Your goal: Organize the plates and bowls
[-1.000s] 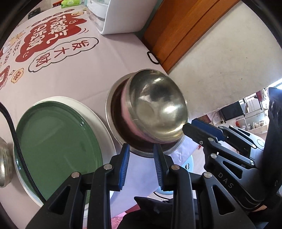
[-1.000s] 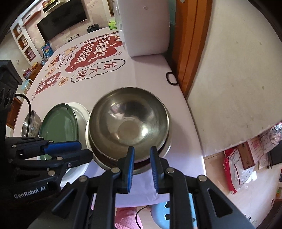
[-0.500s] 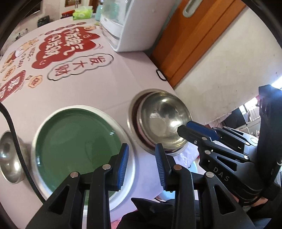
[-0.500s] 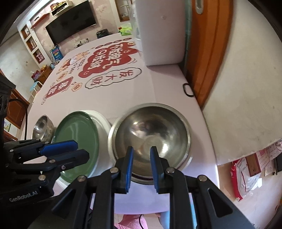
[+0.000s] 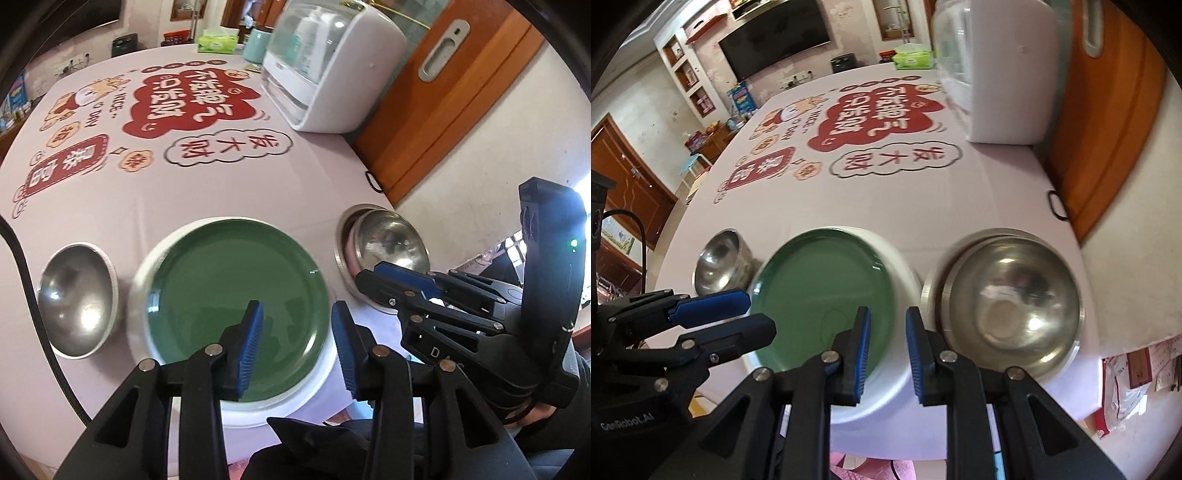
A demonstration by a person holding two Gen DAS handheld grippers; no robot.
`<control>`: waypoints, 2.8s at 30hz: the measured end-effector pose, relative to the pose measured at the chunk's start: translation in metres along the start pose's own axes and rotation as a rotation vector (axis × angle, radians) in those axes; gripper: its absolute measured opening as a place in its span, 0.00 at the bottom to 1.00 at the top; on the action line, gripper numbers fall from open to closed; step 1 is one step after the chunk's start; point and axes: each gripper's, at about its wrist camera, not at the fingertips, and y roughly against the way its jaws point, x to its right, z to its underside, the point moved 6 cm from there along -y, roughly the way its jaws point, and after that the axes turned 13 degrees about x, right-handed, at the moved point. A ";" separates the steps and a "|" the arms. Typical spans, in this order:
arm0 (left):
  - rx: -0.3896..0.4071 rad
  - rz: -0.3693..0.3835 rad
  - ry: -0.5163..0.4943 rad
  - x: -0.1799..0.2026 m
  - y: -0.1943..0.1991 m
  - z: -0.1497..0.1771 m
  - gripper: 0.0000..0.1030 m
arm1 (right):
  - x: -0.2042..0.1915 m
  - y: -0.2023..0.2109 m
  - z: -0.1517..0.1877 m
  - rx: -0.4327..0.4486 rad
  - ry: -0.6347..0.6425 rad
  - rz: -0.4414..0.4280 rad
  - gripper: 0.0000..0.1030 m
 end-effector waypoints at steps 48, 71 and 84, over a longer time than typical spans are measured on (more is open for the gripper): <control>-0.102 -0.158 -0.008 -0.204 0.043 -0.005 0.61 | -0.162 -0.088 -0.003 -0.060 -0.202 -0.138 0.33; -0.237 -0.091 0.028 -0.245 -0.003 0.005 0.46 | -0.168 -0.105 0.016 -0.073 -0.339 -0.055 0.14; -0.265 -0.026 0.042 -0.243 -0.021 0.014 0.15 | -0.165 -0.105 0.020 -0.054 -0.371 -0.030 0.09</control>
